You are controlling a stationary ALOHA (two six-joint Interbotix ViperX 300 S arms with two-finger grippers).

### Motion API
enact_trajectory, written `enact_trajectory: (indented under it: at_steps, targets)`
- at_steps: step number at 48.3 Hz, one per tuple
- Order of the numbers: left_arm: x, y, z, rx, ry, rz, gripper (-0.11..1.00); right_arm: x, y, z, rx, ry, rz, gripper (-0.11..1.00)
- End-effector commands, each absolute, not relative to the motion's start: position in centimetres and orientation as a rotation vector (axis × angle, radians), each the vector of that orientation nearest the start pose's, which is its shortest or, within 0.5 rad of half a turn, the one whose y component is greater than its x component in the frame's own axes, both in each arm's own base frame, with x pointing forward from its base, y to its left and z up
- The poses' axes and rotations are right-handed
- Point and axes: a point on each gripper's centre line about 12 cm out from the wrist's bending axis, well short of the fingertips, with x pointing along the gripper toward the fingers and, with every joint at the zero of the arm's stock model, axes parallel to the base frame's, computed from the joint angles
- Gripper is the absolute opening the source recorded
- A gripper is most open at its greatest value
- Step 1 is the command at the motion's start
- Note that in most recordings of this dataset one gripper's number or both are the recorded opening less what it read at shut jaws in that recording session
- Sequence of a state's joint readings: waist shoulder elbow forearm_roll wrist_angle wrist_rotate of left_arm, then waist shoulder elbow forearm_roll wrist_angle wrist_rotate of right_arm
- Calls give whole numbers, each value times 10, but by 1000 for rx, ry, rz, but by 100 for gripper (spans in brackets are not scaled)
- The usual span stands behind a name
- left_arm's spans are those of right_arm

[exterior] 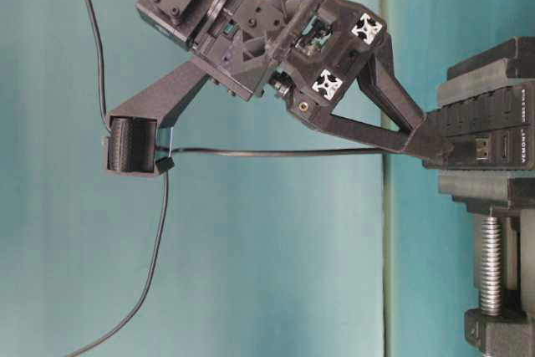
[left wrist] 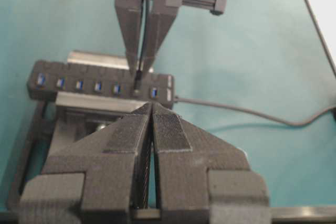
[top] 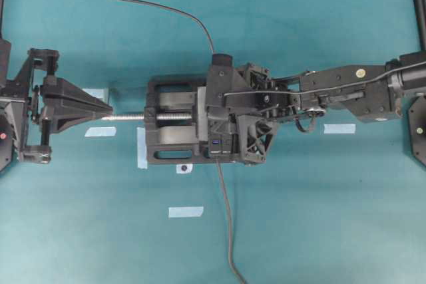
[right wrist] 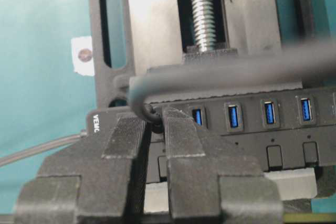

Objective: Insert the USB into the second port from the front of the fixed hub.

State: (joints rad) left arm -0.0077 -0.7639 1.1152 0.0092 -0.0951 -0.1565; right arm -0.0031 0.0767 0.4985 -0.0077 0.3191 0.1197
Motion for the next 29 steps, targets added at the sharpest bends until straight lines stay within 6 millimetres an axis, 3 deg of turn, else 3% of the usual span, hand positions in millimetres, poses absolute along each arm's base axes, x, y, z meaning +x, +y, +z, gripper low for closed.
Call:
enact_trajectory:
  at_steps: [1, 29]
  targets:
    - [234, -2, 261, -146, 227, 8, 1, 409, -2, 172, 107, 884, -58, 9]
    - [234, -2, 259, -146, 232, 8, 1, 408, -2, 155, 105, 948, -60, 9]
